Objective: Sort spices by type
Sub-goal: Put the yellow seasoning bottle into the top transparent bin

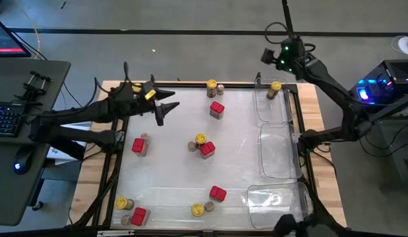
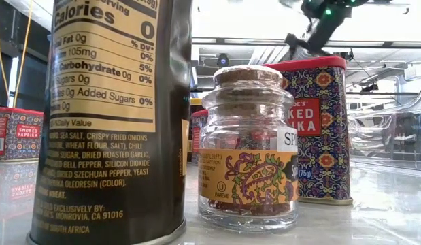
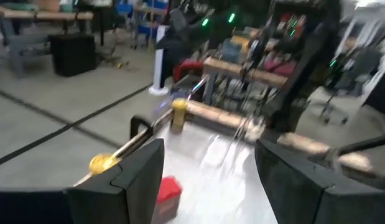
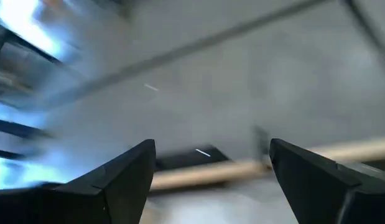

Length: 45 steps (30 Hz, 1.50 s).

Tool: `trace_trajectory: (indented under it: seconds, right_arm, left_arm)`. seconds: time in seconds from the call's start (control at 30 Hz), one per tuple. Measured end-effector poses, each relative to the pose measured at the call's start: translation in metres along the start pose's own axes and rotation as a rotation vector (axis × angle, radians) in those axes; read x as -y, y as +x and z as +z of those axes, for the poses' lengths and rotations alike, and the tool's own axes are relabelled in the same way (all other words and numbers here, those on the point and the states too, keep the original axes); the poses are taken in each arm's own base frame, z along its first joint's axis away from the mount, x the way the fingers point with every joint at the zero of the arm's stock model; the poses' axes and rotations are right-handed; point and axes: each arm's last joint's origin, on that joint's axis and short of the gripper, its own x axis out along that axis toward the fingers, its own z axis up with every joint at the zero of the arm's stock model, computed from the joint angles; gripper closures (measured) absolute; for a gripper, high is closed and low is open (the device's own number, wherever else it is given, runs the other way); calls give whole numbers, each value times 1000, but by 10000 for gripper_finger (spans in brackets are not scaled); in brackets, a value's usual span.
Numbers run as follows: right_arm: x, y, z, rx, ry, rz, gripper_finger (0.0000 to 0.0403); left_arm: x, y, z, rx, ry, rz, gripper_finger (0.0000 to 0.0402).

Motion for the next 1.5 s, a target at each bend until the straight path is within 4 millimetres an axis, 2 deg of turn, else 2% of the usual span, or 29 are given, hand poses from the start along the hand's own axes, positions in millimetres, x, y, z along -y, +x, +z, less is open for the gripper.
trace_trajectory:
  seconds: [0.17,0.23,0.33,0.5,0.73,0.9,1.13,1.33,1.5]
  right_arm:
    - [-52,6,-7,118,22,342,91]
    - [-70,14,-17,144,71,409,91]
    - [-85,37,-36,55,85,460,91]
    - [-109,84,-64,-266,-10,413,91]
    - [-148,128,-79,-445,-252,188,91]
    - [-162,151,-84,-520,-326,94,91]
    - [-171,177,-113,-598,-395,50,91]
    - [-157,187,-138,-630,-440,-62,91]
    - [-160,187,-147,-636,-457,-52,91]
  left_arm:
    - [-6,-12,8,52,-11,9,163]
    - [-9,-16,11,70,-14,20,163]
    - [-11,-20,12,72,-35,30,163]
    - [-12,-21,8,27,-54,31,163]
    - [-11,-21,6,7,-79,7,163]
    - [-11,-21,5,-5,-78,7,163]
    - [-11,-21,5,-6,-78,8,163]
    - [-11,-21,5,-6,-79,7,163]
    - [-11,-21,5,-6,-78,7,163]
